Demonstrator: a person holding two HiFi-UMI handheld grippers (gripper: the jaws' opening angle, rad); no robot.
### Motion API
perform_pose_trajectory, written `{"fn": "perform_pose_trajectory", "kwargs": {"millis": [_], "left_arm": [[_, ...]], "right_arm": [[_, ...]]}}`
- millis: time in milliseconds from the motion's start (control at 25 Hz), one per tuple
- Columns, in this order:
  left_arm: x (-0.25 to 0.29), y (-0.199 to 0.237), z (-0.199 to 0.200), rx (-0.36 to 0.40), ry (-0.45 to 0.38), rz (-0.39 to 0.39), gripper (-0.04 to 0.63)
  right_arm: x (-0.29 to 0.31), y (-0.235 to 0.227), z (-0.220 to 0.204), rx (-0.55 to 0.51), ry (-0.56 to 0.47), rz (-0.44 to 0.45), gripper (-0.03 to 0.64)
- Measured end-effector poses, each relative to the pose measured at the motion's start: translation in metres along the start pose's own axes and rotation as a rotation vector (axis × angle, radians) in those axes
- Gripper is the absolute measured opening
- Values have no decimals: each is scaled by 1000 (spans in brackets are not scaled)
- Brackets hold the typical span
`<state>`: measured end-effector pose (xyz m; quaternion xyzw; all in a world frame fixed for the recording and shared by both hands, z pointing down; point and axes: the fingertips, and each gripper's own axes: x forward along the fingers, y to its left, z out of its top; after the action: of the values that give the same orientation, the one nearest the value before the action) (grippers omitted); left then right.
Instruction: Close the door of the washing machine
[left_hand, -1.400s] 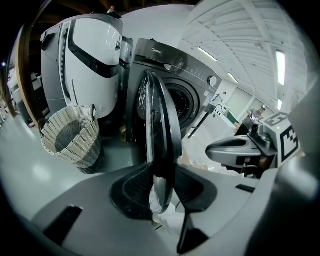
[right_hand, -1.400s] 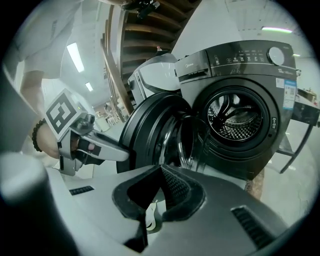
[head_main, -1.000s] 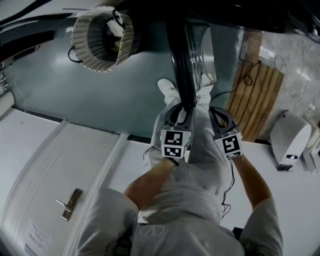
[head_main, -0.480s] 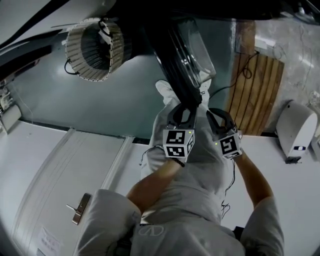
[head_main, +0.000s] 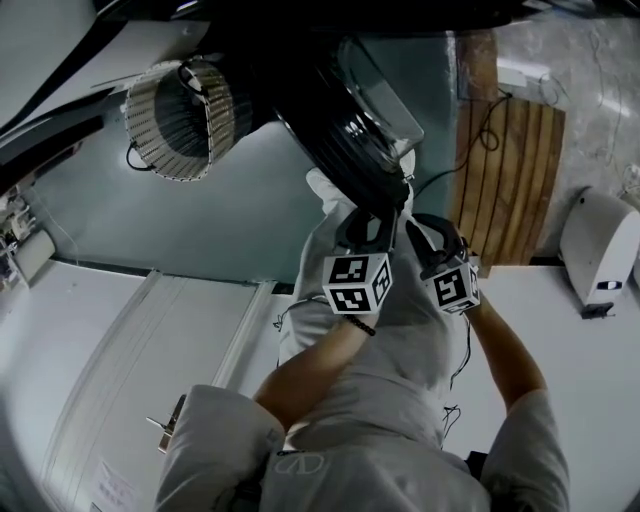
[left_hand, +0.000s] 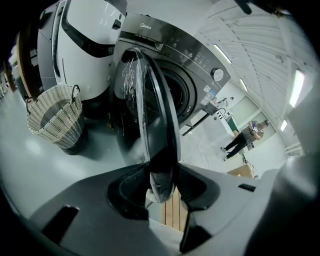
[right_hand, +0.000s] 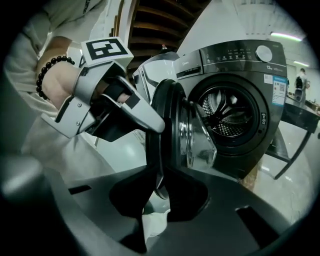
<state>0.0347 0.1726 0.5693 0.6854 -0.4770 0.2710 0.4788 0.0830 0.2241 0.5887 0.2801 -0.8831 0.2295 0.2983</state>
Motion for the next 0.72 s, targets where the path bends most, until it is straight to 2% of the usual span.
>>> {"fn": "perform_pose_trajectory", "kwargs": {"millis": [200, 720], "left_arm": [[7, -12, 5, -18, 3, -9, 163], [26, -42, 19, -37, 13, -53, 174]], "right_arm": [[-2, -8, -12, -14, -7, -22, 77], [4, -34, -11, 3, -44, -102, 89]]}}
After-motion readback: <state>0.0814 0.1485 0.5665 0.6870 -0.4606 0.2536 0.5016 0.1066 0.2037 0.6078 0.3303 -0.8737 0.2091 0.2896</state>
